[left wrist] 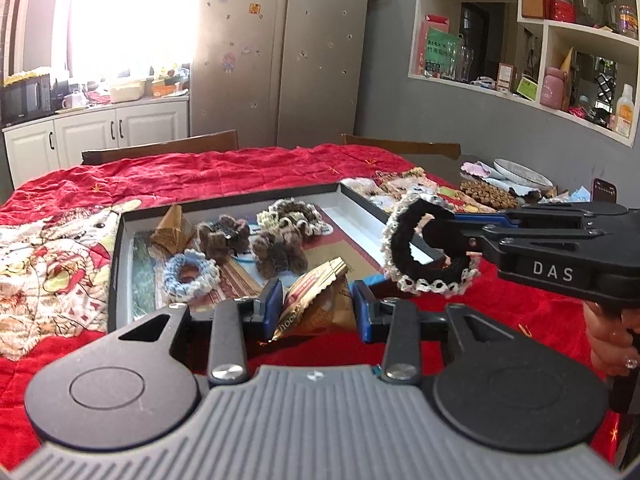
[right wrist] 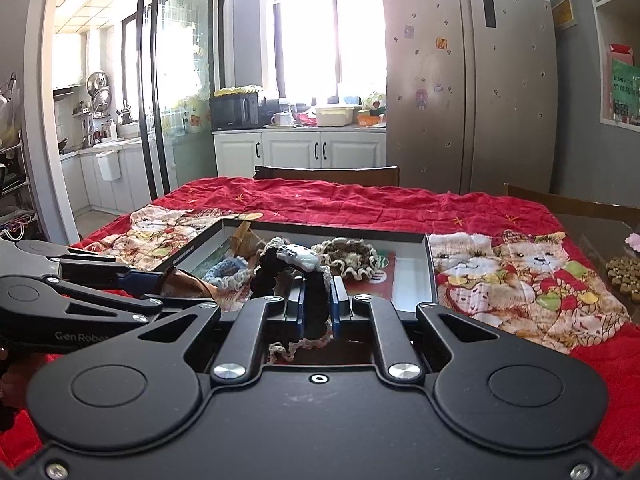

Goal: Organize objects

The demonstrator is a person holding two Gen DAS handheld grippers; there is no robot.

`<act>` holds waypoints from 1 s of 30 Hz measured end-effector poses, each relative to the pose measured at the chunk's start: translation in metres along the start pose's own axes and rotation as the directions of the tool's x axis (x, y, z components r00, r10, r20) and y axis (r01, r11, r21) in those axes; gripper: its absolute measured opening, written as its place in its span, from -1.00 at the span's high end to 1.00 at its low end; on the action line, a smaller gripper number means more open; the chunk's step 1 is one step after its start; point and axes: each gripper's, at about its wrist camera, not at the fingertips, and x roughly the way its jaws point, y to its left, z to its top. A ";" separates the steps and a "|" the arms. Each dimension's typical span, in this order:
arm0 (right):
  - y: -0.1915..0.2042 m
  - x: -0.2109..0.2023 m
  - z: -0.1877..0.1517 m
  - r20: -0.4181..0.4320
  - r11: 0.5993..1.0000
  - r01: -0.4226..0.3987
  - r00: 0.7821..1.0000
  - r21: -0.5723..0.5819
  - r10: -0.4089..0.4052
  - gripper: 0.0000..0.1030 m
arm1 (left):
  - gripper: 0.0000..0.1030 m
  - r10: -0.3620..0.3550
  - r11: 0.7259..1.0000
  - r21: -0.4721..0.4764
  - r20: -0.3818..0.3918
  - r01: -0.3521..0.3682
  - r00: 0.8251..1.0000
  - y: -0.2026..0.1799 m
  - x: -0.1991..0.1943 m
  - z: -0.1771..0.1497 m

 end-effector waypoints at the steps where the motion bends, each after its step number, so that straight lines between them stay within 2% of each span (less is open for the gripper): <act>1: -0.001 0.001 0.002 0.001 1.000 0.000 1.000 0.002 0.000 0.76 | 0.20 0.005 1.000 0.000 0.003 -0.005 1.000 0.001 0.000 0.002; 15: -0.005 0.017 0.023 0.009 1.000 0.019 1.000 0.000 -0.019 0.76 | 0.20 0.029 0.999 -0.024 0.031 -0.029 0.999 0.016 0.003 0.020; 30: -0.012 0.051 0.033 -0.017 0.999 0.046 0.999 -0.003 -0.046 0.76 | 0.20 0.074 0.996 -0.053 0.023 -0.073 0.997 0.032 0.023 0.033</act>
